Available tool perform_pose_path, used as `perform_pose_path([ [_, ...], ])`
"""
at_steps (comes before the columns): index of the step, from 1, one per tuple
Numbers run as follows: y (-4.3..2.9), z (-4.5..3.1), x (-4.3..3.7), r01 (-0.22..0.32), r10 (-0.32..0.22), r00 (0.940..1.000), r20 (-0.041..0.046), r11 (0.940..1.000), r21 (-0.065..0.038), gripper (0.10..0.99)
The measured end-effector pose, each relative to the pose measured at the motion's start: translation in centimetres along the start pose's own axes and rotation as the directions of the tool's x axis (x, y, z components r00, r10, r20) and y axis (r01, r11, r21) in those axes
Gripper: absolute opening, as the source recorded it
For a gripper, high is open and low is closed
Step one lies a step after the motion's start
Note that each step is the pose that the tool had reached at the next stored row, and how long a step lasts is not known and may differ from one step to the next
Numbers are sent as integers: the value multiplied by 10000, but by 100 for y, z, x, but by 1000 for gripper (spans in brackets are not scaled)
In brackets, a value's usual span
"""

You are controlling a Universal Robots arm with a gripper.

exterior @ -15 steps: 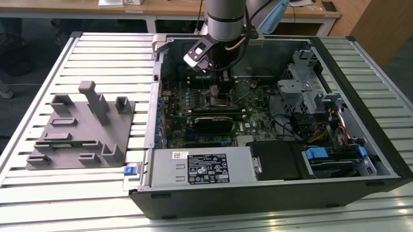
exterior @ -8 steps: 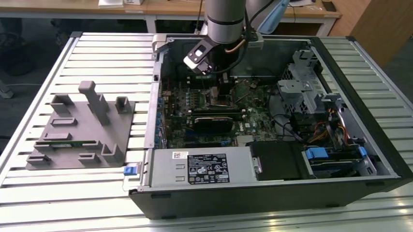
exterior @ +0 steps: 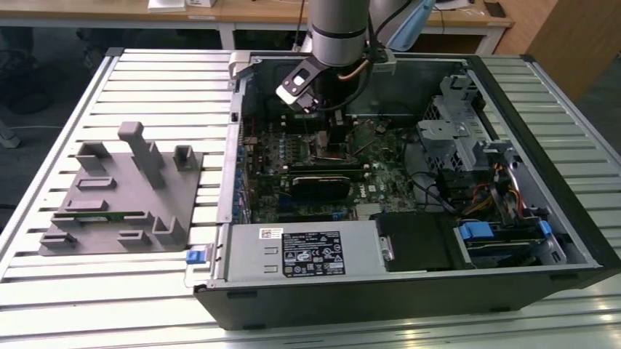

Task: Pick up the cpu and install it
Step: 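Place the cpu into insertion slot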

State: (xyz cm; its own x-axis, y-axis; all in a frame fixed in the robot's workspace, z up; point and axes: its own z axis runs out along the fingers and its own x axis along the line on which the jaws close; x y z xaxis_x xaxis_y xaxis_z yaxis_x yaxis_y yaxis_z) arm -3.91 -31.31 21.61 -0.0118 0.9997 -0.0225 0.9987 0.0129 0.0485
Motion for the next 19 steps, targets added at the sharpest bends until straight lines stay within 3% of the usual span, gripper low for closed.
perform_pose_path([
  [9, -2, 30, -5, -20, 20, 10000, 0, 10000, 1, 545],
  [19, -7, 148, -3, -137, 137, 9999, 6, 9999, 3, 545],
])
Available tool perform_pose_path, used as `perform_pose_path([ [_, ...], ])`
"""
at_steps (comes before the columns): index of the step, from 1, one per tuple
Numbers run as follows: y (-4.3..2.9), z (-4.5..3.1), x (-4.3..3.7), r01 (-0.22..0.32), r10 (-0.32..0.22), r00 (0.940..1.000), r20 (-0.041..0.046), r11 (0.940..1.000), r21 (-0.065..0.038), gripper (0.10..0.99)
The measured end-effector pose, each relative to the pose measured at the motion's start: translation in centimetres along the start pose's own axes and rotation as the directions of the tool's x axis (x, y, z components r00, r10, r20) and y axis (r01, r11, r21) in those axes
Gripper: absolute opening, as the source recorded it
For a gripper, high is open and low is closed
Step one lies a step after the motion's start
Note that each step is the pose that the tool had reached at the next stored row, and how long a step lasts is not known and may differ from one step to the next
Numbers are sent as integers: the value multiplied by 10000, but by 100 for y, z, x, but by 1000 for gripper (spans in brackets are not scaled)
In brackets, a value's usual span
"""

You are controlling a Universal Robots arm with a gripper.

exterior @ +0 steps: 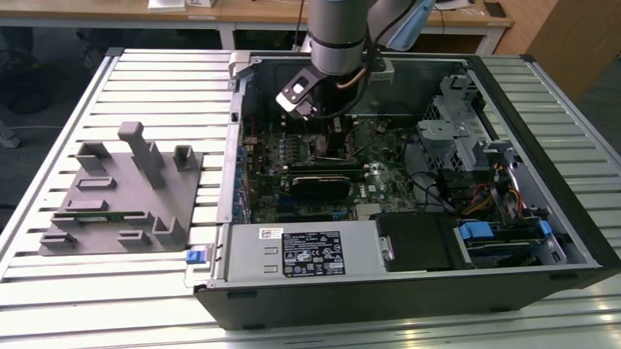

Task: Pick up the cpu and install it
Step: 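Place the cpu into insertion slot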

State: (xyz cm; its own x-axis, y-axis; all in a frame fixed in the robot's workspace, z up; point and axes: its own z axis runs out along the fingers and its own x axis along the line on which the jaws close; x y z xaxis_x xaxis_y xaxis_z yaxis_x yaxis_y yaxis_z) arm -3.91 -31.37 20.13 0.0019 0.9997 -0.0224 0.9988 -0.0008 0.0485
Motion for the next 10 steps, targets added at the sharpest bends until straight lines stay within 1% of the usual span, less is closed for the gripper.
perform_pose_path([
  [10, 8, 58, 1, -97, 97, 10000, 5, 10000, 4, 545],
])
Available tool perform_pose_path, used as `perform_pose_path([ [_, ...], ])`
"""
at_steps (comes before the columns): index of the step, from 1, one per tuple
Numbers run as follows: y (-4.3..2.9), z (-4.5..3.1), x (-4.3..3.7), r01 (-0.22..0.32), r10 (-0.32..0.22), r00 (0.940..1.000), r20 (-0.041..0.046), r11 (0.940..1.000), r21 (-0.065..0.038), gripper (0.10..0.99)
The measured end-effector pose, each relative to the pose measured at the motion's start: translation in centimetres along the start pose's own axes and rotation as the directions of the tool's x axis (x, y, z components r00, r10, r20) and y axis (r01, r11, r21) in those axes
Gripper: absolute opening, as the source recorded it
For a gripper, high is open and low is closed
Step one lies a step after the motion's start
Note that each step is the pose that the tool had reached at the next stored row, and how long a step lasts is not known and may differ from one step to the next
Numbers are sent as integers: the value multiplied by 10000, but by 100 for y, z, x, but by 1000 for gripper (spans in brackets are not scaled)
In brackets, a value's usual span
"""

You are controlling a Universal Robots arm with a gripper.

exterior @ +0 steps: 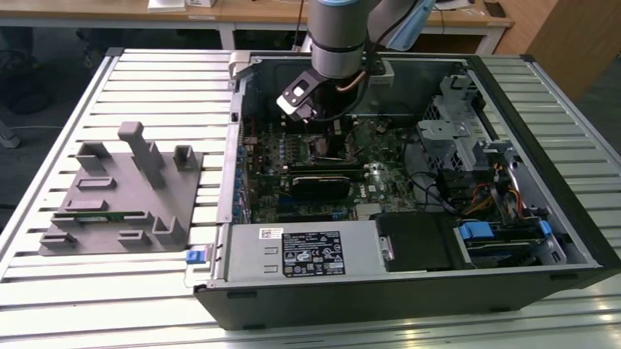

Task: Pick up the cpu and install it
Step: 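Place the cpu into insertion slot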

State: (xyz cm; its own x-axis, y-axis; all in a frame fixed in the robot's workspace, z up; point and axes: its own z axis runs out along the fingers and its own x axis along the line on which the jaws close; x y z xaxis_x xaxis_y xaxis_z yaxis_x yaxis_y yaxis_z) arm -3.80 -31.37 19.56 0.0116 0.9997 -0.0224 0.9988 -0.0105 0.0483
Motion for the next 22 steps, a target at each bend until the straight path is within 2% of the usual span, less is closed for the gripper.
perform_pose_path([
  [4, -1, 27, 1, -13, 13, 10000, 3, 10000, 3, 545],
  [13, -1, 33, 2, -16, 16, 10000, -2, 10000, -1, 557],
  [14, -1, 33, 2, -16, 16, 10000, -1, 10000, 0, 616],
  [15, -1, 32, 1, -16, 16, 10000, 0, 10000, 1, 616],
  [16, -1, 32, 1, -16, 16, 10000, 1, 10000, 1, 678],
  [22, -1, 32, 16, -16, 16, 10000, -2, 10000, 1, 678],
])
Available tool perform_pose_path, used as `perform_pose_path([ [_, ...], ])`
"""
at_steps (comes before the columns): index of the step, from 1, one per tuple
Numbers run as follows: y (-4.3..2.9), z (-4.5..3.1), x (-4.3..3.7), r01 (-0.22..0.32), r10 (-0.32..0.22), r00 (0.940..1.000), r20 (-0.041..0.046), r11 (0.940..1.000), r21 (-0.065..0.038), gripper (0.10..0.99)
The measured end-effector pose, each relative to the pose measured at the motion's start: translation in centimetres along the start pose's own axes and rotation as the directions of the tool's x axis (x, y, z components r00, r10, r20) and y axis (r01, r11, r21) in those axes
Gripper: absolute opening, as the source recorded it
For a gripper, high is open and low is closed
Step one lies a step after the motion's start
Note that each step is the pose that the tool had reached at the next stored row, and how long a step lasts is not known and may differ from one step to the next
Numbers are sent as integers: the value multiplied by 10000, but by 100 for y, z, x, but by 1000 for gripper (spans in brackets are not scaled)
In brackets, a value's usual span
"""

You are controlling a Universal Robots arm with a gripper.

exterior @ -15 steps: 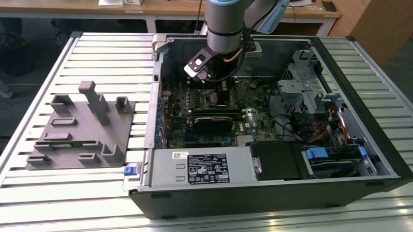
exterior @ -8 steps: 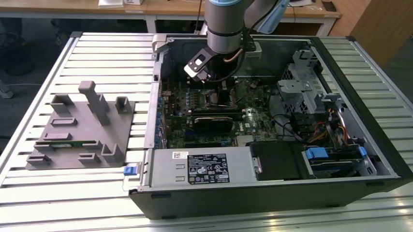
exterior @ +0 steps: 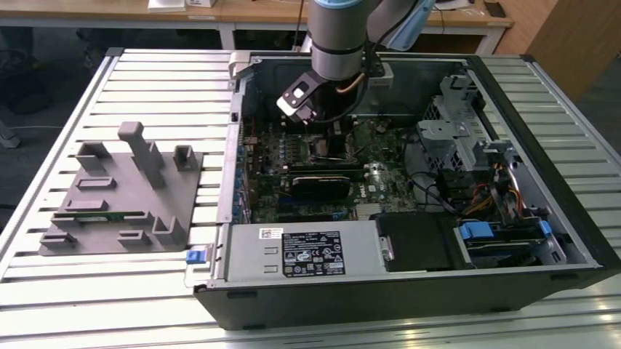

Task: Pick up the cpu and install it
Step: 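Place the cpu into insertion slot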

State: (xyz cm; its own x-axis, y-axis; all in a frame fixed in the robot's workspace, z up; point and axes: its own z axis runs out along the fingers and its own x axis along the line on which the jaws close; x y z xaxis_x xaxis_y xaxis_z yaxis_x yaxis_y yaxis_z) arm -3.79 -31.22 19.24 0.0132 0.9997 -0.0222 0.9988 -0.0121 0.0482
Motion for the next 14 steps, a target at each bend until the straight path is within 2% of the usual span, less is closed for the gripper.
perform_pose_path([
  [14, 0, 9, 29, -2, 2, 10000, -60, 10000, 1, 678],
])
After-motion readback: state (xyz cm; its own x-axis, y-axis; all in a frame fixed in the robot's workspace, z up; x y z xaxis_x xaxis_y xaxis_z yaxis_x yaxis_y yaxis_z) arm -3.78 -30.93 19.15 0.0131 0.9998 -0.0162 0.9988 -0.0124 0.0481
